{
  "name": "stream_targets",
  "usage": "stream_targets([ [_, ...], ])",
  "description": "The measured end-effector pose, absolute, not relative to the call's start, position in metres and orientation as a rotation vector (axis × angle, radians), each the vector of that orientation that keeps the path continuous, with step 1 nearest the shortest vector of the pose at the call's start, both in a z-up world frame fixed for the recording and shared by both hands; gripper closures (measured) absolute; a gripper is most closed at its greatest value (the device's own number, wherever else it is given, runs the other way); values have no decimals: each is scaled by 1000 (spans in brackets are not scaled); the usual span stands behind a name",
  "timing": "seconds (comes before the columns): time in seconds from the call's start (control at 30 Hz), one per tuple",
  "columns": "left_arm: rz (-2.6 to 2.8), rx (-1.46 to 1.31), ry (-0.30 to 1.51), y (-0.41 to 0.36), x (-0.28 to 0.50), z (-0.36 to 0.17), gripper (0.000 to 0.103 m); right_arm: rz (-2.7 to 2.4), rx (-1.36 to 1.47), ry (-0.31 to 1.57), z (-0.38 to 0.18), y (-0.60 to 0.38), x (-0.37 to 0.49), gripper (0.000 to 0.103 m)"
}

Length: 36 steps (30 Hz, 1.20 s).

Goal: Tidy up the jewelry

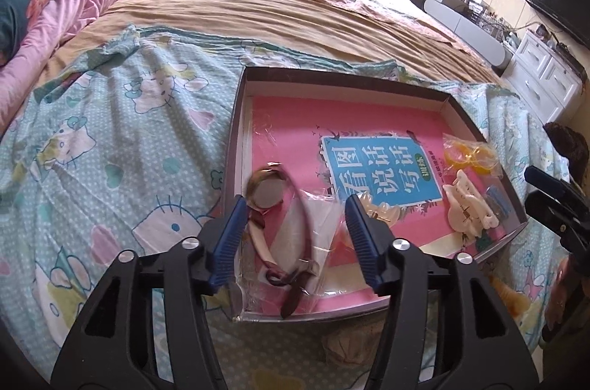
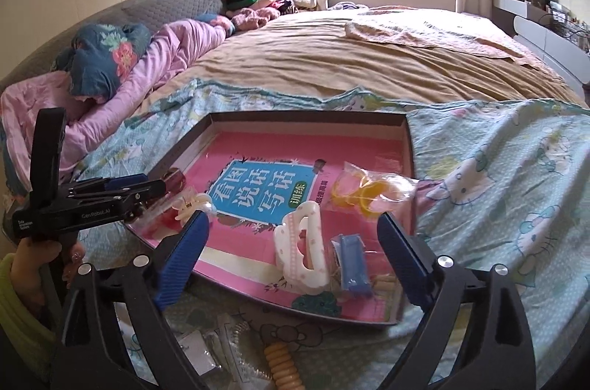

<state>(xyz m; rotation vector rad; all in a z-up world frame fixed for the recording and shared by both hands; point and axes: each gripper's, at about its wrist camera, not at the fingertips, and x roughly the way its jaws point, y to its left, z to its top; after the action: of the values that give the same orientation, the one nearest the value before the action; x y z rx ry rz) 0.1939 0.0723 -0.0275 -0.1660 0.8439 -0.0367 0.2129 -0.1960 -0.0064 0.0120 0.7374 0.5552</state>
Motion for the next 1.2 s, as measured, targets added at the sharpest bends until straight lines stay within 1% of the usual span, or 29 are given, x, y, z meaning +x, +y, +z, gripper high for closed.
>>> stream_targets([
  [0.1, -20, -176, 830, 74, 190, -21, 42, 543, 16, 733, -2, -202, 211, 8],
  [0.2, -14, -184, 812, 75, 185, -13, 39, 534, 24, 724, 1, -208, 208, 7],
  [0.23, -12, -188, 806, 75, 183, -9, 33, 532, 26, 721, 3, -209, 207, 6],
  [0.3, -5, -191, 794, 76, 179, -4, 24, 530, 28, 714, 6, -212, 204, 6],
  [0.37, 2, -190, 782, 76, 175, 3, 20, 530, 29, 707, 9, -214, 202, 6],
  [0.43, 17, -184, 767, 77, 170, 10, 12, 530, 30, 700, 12, -216, 199, 6],
  [0.53, 38, -175, 746, 79, 164, 19, 10, 531, 31, 690, 17, -218, 196, 6],
  [1.2, 87, -159, 700, 77, 131, 48, 10, 551, 21, 632, 43, -228, 166, 6],
])
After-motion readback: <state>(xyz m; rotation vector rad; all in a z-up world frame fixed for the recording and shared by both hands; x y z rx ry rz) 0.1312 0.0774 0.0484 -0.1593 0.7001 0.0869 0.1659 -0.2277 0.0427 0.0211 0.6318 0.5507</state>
